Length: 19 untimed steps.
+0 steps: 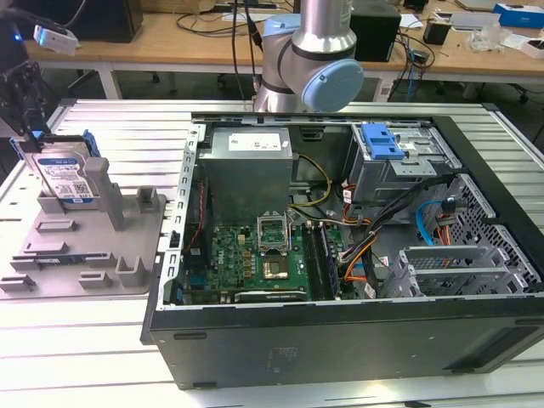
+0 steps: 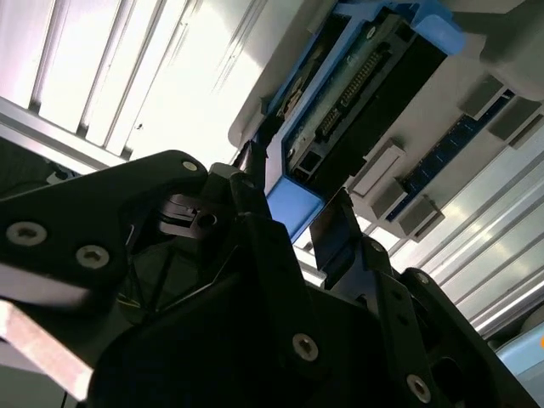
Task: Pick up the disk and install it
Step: 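Pick up the disk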
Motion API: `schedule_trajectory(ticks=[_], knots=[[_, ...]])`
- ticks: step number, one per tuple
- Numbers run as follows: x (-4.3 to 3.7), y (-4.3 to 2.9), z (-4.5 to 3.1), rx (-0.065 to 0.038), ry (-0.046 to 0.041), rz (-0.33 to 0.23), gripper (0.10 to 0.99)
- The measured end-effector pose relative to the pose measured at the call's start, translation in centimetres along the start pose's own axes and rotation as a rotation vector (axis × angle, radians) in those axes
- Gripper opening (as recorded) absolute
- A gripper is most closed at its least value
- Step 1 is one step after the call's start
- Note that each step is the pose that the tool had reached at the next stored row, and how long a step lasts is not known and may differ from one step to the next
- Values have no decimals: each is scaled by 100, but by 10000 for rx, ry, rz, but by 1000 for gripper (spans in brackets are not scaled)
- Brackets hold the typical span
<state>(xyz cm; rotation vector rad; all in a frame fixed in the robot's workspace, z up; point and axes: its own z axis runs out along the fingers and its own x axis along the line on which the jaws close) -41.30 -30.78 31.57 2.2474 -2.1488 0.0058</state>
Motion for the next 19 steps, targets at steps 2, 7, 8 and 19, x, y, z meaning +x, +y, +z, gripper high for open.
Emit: schedule_trajectory(ticks=[2,7,8,19], knots=[[0,0,16,0,0,25,482],[1,-1,70,-3,-2,119,482],[3,-1,78,-4,-2,141,482],[23,1,115,-15,-10,552,482]])
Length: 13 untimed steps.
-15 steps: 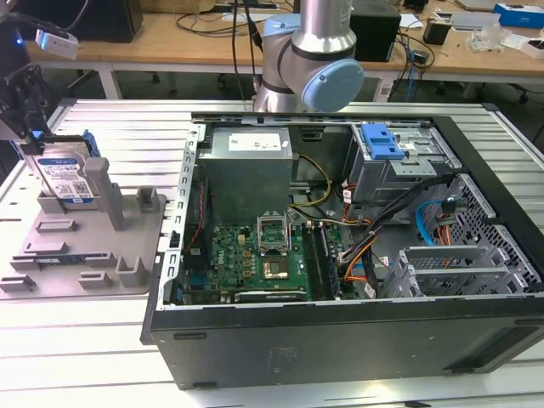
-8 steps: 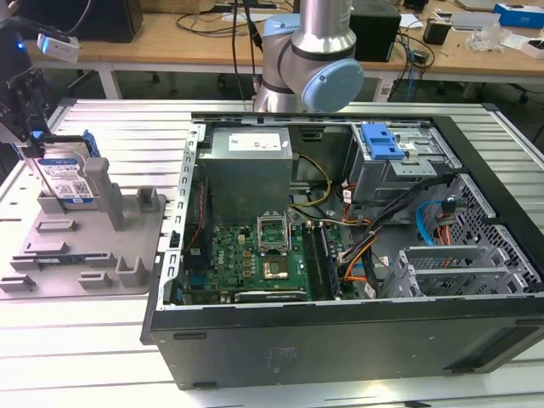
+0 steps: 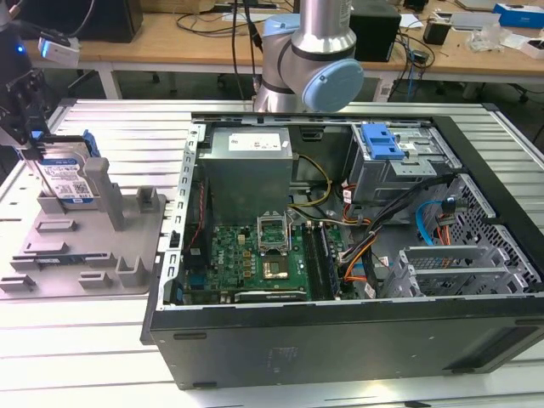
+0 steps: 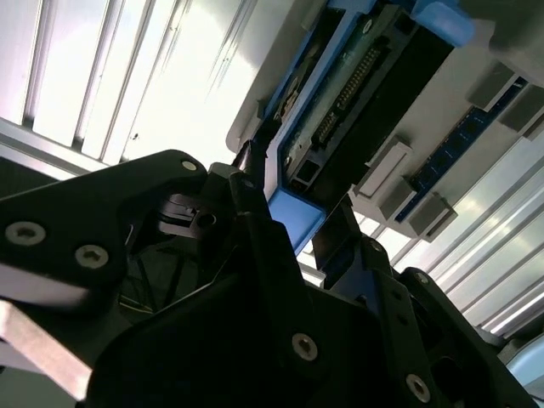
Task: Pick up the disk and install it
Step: 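Pick up the disk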
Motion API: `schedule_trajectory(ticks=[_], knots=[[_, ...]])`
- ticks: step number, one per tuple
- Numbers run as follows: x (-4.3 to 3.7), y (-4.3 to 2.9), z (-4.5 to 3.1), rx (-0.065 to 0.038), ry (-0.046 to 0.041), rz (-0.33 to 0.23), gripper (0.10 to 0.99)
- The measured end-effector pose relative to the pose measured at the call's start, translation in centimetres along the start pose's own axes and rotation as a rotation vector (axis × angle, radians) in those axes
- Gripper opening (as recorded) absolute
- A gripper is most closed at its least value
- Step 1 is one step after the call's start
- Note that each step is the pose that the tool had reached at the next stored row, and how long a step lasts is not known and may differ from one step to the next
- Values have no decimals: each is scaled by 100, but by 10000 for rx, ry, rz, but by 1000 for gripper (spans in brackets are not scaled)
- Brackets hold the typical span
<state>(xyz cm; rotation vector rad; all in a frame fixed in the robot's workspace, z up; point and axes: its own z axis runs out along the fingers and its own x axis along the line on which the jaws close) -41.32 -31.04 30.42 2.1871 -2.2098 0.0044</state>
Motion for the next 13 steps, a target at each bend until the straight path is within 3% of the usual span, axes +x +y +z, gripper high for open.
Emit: schedule_trajectory(ticks=[7,13], knots=[[0,0,2,1,-1,-3,482],[-1,21,6,84,3,-116,482]])
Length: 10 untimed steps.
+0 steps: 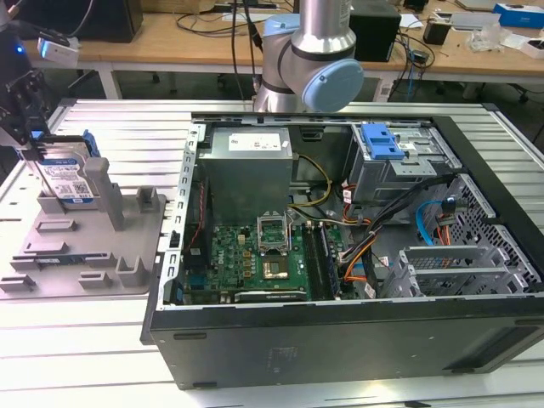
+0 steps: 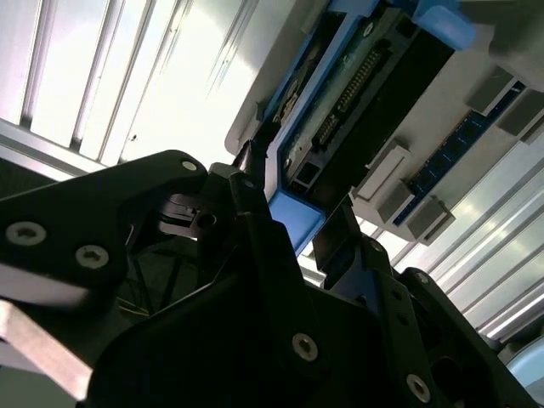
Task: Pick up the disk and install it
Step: 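Pick up the disk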
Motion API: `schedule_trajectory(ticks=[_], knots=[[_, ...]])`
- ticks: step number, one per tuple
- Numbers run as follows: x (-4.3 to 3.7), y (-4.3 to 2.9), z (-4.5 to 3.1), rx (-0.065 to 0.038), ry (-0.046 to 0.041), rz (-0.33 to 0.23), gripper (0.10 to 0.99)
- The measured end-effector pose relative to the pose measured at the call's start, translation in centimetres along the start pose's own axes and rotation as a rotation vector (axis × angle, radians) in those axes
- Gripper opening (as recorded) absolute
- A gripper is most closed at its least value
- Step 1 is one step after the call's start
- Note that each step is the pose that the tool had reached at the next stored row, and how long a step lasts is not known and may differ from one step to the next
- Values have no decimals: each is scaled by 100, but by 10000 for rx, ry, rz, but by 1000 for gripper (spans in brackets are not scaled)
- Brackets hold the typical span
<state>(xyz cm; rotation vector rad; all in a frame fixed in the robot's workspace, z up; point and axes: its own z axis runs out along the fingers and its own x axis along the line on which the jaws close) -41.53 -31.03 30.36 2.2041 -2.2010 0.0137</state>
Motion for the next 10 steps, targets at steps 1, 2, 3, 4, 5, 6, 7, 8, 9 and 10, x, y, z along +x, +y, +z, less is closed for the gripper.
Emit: schedule_trajectory(ticks=[1,2,3,4,5,6,7,8,9,10], knots=[[0,12,2,3,0,-3,482],[0,21,3,3,0,-5,482],[1,26,4,5,0,-7,482],[1,26,5,6,0,-9,482],[1,26,5,6,0,-9,482],[0,27,5,7,0,-7,482],[0,27,5,6,0,-7,482],[1,28,5,6,0,-6,482],[2,27,4,6,0,-5,482],[5,26,5,6,0,-6,482]])
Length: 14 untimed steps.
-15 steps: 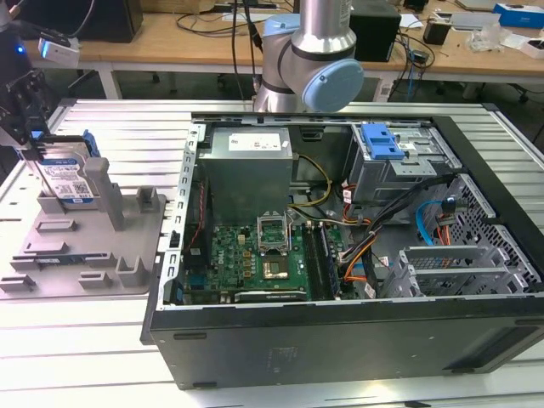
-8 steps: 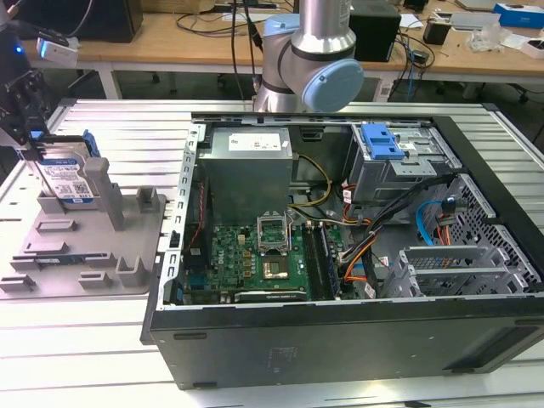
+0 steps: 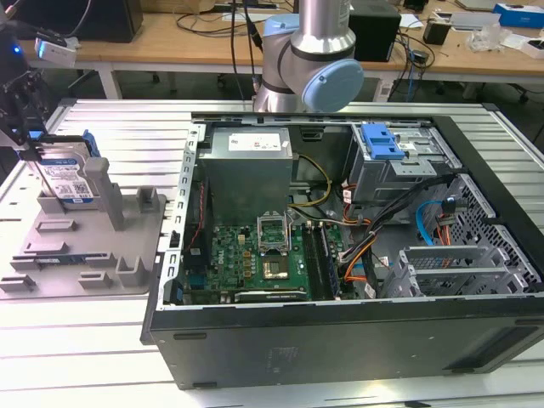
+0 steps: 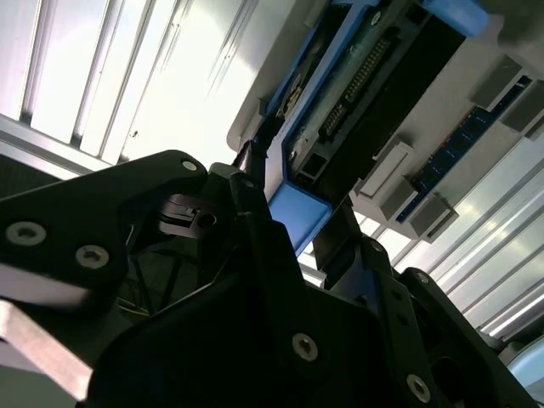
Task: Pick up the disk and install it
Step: 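Pick up the disk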
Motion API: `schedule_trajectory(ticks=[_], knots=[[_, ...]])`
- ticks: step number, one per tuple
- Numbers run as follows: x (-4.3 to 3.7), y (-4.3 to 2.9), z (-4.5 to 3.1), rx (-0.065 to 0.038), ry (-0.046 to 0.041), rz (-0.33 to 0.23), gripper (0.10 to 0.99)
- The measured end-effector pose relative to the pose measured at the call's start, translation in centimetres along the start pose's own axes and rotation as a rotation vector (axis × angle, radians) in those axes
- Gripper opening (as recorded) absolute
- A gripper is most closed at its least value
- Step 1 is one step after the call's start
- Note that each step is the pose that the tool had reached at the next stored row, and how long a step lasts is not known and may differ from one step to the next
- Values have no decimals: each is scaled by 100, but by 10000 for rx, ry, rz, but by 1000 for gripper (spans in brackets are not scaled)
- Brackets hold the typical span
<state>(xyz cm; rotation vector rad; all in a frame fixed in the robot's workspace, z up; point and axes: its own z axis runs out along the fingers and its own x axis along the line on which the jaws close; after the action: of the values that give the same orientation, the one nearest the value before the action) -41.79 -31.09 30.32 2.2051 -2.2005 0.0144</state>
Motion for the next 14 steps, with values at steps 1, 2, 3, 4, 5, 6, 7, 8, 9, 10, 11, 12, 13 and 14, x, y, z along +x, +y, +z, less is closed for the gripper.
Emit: schedule_trajectory(ticks=[1,2,3,4,5,6,7,8,9,10,11,12,13,14], knots=[[4,-4,0,1,0,-1,482],[7,-9,0,1,0,-1,482],[11,-23,0,0,0,-1,482],[13,-31,0,0,0,-1,482],[14,-36,0,0,0,0,482],[16,-36,0,0,0,1,482],[17,-37,1,0,0,0,482],[17,-37,1,-1,0,-1,482],[17,-37,2,-1,1,-1,482],[17,-37,4,-1,0,-1,467],[17,-37,5,-1,1,0,467],[17,-37,6,0,0,-1,467],[17,-37,7,0,0,-1,396],[17,-37,7,0,0,0,396]])
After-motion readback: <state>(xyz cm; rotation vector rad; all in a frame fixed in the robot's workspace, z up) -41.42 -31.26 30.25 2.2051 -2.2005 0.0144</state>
